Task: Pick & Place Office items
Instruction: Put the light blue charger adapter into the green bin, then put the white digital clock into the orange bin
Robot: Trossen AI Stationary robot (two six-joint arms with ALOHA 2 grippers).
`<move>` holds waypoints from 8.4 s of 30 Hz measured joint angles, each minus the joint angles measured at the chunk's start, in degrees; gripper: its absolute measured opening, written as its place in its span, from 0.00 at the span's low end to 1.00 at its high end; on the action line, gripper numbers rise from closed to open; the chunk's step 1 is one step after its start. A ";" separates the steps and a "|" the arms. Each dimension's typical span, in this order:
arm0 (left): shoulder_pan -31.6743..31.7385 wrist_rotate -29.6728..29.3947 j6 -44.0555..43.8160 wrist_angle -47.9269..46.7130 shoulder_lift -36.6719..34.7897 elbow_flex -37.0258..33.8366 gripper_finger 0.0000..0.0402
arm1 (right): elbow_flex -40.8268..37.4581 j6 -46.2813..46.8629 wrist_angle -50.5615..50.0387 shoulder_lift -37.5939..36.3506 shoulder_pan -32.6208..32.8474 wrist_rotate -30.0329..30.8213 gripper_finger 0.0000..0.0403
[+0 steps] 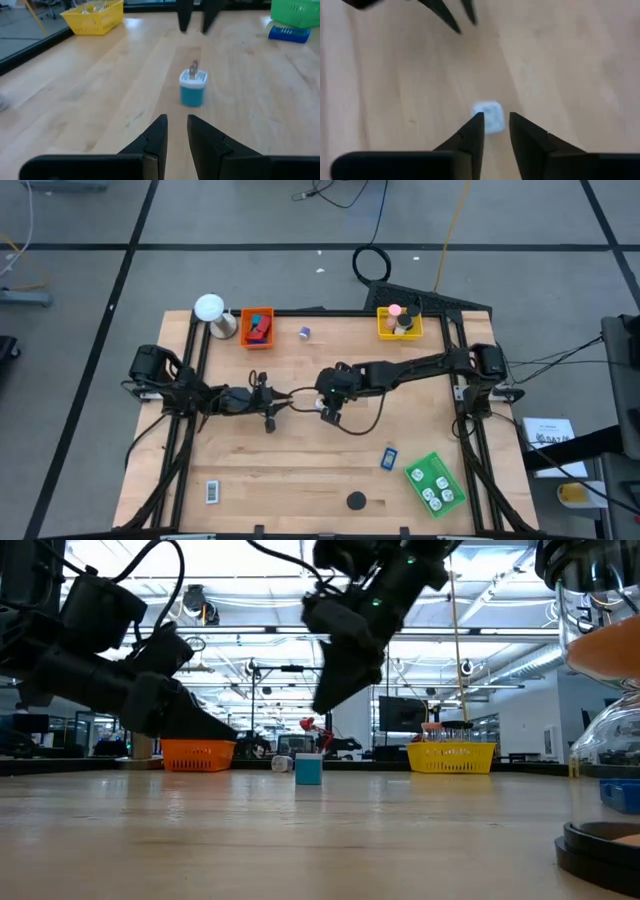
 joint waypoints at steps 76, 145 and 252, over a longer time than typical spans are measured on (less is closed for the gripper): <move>0.00 0.11 -0.09 0.10 -0.02 0.32 0.19 | -2.49 46.07 -35.80 -20.57 28.97 13.67 0.34; 0.00 0.11 -0.09 0.13 -0.02 0.32 0.19 | -20.10 100.94 -25.23 -17.04 60.08 8.30 0.34; -26.05 1.10 -25.30 -55.21 -16.97 15.52 0.02 | -50.57 -8.83 58.34 -30.29 6.36 15.74 0.01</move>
